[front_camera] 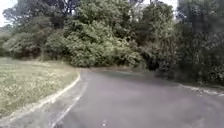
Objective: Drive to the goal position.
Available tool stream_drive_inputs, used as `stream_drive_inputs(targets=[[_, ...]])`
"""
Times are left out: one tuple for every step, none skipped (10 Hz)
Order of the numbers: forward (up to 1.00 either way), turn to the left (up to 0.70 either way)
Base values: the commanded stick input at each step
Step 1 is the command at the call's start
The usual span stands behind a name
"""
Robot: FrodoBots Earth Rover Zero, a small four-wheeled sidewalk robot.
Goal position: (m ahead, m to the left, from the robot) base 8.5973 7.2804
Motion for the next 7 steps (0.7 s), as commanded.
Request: stream_drive_inputs(targets=[[0.70,0.00],[0.70,0.00],[0.70,0.00],[0.70,0.24],[0.70,0.09],[0.70,0.00],[0.70,0.00]])
